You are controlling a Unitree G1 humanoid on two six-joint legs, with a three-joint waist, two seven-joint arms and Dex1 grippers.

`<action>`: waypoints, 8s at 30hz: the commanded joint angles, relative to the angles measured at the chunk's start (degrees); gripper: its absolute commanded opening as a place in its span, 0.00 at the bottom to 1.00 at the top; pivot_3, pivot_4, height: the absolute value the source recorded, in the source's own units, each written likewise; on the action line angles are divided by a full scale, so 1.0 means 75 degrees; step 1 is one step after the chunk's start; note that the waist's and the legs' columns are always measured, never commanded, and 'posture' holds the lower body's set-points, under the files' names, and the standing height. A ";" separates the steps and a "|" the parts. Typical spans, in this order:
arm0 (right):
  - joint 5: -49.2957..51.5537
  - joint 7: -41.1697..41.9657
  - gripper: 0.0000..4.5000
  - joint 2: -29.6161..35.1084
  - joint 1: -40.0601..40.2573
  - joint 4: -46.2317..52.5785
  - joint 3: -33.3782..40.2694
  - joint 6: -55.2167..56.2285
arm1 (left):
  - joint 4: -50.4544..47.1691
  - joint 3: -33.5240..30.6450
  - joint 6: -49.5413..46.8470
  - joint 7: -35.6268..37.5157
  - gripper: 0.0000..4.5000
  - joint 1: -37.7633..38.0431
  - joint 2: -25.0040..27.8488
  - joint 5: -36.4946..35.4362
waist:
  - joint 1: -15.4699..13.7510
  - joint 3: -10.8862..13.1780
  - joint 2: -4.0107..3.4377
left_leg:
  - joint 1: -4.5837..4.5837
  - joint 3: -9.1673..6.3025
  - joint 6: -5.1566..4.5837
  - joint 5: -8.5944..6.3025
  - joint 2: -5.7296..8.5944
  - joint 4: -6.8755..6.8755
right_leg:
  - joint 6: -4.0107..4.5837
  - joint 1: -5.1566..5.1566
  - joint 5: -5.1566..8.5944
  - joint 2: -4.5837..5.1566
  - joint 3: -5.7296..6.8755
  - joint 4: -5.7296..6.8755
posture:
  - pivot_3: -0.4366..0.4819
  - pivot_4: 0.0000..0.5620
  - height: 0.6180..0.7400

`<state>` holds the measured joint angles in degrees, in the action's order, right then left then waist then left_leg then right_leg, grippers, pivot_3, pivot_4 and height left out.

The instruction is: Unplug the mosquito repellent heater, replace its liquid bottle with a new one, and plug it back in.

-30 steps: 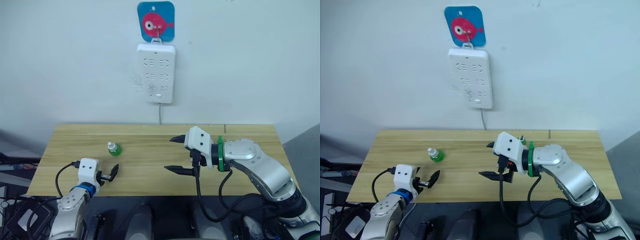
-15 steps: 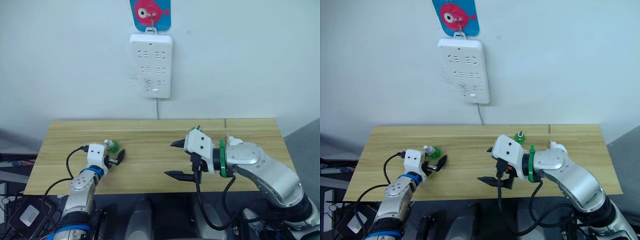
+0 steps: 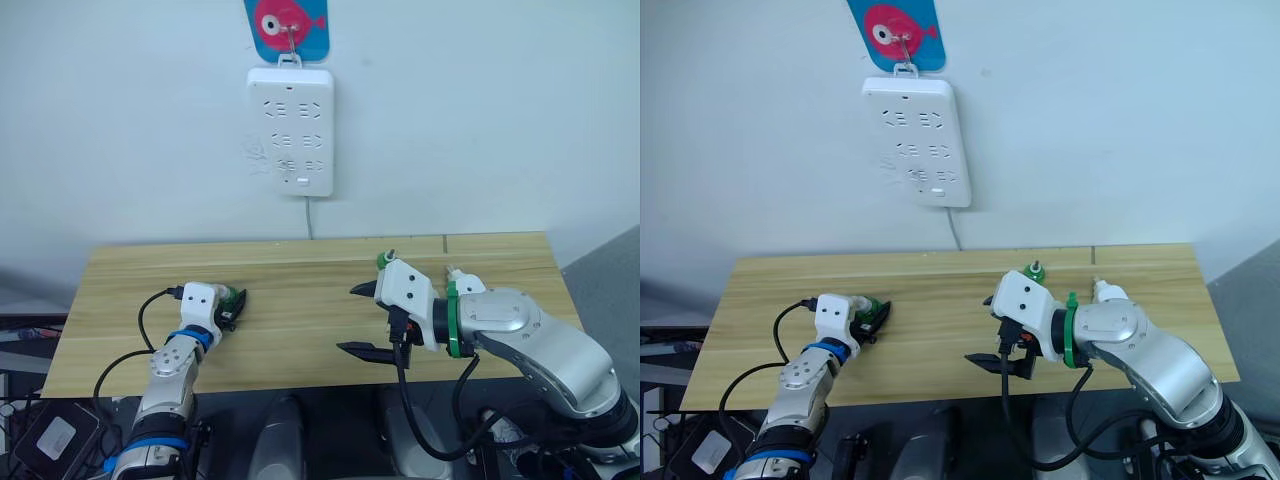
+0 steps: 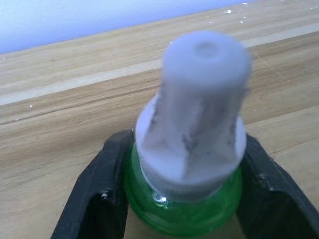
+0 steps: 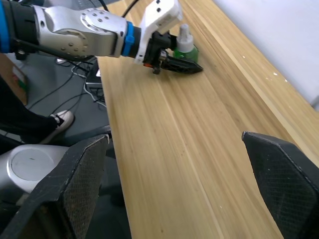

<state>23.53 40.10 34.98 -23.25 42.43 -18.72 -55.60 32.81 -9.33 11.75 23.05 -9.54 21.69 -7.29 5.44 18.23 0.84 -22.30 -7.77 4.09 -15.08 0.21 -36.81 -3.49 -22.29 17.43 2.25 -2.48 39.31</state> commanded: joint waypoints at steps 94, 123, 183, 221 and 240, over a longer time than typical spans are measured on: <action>0.0873 0.2904 0.24 -0.0838 -0.2439 -0.3340 0.0443 0.2182 | -0.4964 0.2118 -0.4583 0.6502 0.50 -0.2938 0.1548 -0.2522 | 0.0359 -0.0887 0.0037 | -0.0195 -0.0005 0.0122 0.0083 0.0021 -0.0078 | -0.0016 -0.0232 -0.0053 0.0001 0.0002 0.0146 | 0.39 0.24 0.95; -0.0477 -0.1097 0.79 -0.2090 -0.0384 -0.0772 0.1325 0.1917 | -0.5151 0.1938 -0.4184 0.5000 0.50 -0.2468 0.1245 -0.2063 | 0.0202 -0.0900 0.0033 | -0.0187 -0.0002 0.0112 0.0078 0.0016 -0.0150 | -0.0014 -0.0233 -0.0052 -0.0012 -0.0015 0.0228 | 0.35 0.26 0.95; -0.0768 -0.1256 0.91 -0.2200 -0.0223 -0.1250 0.0600 0.2489 | -0.5433 0.2199 -0.3978 0.5486 0.50 -0.2177 0.1216 -0.2093 | 0.0191 -0.0904 0.0031 | -0.0081 0.0007 0.0036 0.0034 0.0013 -0.0139 | -0.0005 -0.0125 -0.0043 -0.0020 -0.0022 0.0201 | 0.32 0.27 0.95; 0.0357 -0.0079 0.91 -0.1151 -0.0921 -0.2213 0.1025 0.1957 | -0.5267 0.2412 -0.3377 0.5706 0.50 -0.2085 0.1200 -0.1900 | 0.0325 -0.0917 0.0032 | -0.0090 0.0003 0.0034 0.0033 0.0018 -0.0131 | -0.0004 -0.0123 -0.0042 -0.0011 -0.0014 0.0176 | 0.31 0.23 0.95; 0.1794 0.0630 0.91 -0.0051 -0.1270 -0.1560 0.1757 0.1074 | -0.5297 0.2423 -0.3255 0.5689 0.50 -0.1954 0.1227 -0.1791 | 0.0348 -0.0920 0.0032 | -0.0089 0.0006 0.0031 0.0031 0.0012 -0.0131 | -0.0004 -0.0122 -0.0042 -0.0017 -0.0016 0.0178 | 0.31 0.22 0.95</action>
<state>37.05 46.15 35.30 -31.68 29.49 -4.78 -47.59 -4.96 8.93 -13.59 65.67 -24.24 30.89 -20.30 8.05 11.33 1.08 -22.97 -7.73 4.32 -14.85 0.30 -37.80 -3.51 -23.20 17.11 2.13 -2.59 40.64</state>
